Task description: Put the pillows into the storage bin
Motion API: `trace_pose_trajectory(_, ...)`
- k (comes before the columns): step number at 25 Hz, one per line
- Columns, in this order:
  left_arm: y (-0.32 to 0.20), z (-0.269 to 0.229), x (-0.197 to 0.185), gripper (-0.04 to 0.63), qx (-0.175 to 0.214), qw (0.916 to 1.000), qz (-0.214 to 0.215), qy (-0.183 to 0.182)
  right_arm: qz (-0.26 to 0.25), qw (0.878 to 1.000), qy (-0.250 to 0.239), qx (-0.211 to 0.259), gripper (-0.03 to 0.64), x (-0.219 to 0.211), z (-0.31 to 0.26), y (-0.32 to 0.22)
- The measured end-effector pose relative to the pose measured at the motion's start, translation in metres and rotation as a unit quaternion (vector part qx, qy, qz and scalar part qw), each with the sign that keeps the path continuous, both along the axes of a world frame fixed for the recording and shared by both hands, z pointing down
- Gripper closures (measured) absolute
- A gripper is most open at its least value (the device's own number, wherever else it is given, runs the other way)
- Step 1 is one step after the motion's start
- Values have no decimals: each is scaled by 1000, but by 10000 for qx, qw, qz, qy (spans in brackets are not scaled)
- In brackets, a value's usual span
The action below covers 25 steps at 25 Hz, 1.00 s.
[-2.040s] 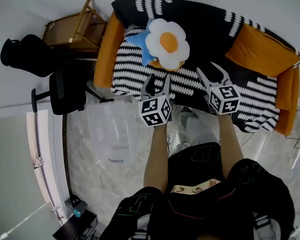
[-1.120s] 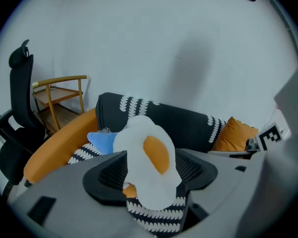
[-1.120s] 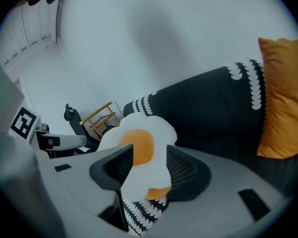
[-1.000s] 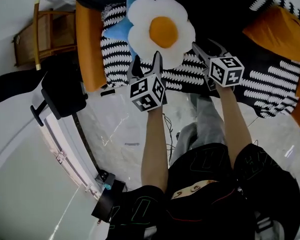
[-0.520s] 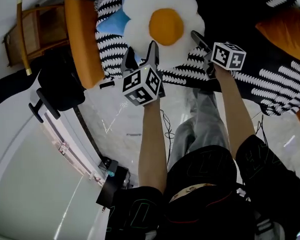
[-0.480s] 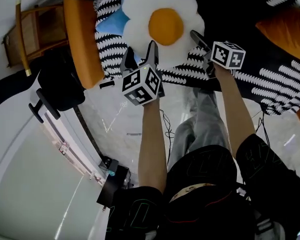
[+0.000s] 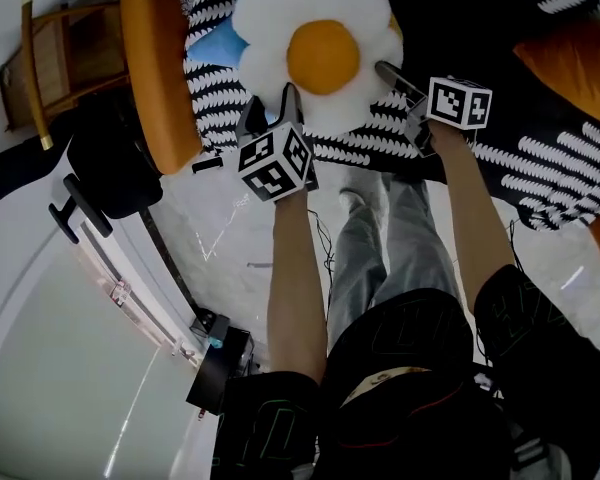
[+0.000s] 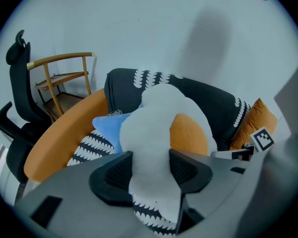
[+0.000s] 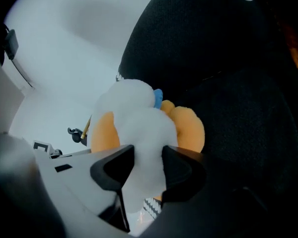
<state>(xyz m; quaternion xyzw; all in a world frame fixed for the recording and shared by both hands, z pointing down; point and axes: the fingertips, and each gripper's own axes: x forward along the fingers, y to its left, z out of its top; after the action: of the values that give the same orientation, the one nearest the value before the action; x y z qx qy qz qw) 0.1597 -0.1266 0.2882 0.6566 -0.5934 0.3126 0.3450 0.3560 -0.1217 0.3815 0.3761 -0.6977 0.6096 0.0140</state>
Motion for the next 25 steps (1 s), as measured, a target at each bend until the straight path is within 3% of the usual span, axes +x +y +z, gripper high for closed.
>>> trace_pose_trajectory(4,16,-4,-10,419,-31,9998,-128,140,-445,9987,115,236,519,-9,-19,2)
trace_pose_trajectory(9,37,-19,-22,445,45,9985,-388,394,-741,9957,337,437,588,-22,-49,12)
trace_pose_trajectory(16,61,-54,-40,449,471,9940,-779,613,-1040,9888,490,950,594,-36,-100,19)
trace_pose_trajectory(25,118,-80,-93,445,783,9859,-1284,737,-1597,9749,845,1302,592,-91,-137,51)
